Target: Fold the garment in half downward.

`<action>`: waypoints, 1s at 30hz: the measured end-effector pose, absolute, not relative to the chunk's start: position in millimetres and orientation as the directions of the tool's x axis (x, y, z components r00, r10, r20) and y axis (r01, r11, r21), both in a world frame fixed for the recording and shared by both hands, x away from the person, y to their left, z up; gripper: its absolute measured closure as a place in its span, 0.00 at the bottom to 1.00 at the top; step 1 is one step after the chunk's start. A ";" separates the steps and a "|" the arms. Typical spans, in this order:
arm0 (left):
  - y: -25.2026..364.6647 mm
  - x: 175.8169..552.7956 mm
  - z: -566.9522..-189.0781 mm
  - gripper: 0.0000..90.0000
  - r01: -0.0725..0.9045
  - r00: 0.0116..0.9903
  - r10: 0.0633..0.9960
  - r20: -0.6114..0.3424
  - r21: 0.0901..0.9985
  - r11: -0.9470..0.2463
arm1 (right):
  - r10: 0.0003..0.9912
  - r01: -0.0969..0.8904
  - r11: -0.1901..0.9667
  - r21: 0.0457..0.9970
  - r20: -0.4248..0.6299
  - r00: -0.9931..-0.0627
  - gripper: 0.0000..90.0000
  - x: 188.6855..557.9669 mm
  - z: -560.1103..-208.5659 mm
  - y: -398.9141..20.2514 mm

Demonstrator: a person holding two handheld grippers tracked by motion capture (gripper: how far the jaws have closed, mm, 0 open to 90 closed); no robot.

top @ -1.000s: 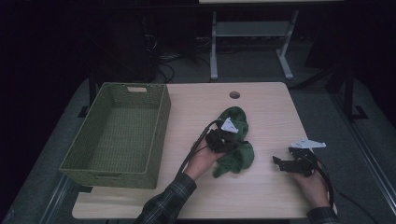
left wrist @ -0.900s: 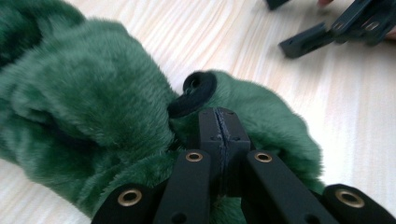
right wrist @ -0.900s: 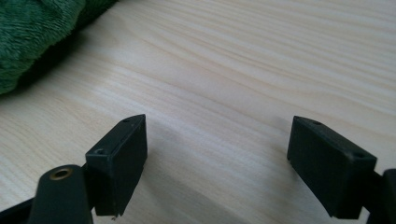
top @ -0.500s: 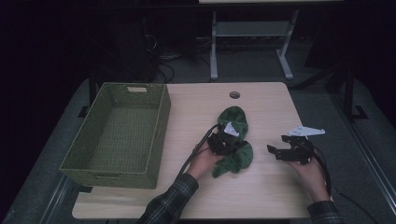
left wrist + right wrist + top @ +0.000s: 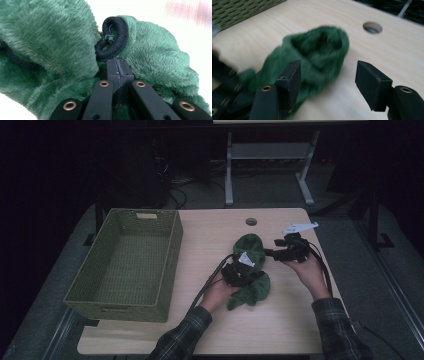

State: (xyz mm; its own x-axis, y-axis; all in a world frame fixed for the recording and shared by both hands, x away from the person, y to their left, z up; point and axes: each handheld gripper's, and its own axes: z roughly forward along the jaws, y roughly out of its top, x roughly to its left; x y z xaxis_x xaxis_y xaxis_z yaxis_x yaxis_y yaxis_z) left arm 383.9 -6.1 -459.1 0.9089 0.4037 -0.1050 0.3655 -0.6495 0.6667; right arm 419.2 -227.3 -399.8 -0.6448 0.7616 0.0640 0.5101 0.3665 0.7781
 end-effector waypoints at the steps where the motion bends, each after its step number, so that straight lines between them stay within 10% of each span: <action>1: -6.2 383.9 -459.9 1.00 0.367 0.907 0.407 -0.105 0.671 -0.645 | 0.757 0.510 0.369 0.777 0.067 -0.650 0.43 426.9 -399.1 -222.6; 19: -2.4 385.5 -462.4 1.00 0.392 0.901 0.406 -0.150 0.683 -0.617 | 0.769 0.598 0.438 0.672 0.066 -0.636 0.63 517.4 -423.7 -180.8; 24: -2.5 385.5 -462.6 1.00 0.395 0.900 0.409 -0.152 0.682 -0.616 | 0.755 0.602 0.439 0.667 0.089 -0.650 0.95 517.5 -424.9 -180.2; 30: -2.6 385.6 -463.1 1.00 0.401 0.898 0.411 -0.159 0.679 -0.615 | 0.710 0.539 0.431 0.723 0.097 -0.698 1.00 499.8 -393.7 -182.4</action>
State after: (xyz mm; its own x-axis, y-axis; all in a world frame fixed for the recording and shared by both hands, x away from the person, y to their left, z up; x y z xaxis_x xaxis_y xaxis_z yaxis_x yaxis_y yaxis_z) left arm 385.6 -2.6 -463.1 0.8979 0.4105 -0.1587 0.4011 -0.6151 0.6787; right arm 499.8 -182.4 -393.7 -0.6978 0.7097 0.0966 0.5390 0.4314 0.7235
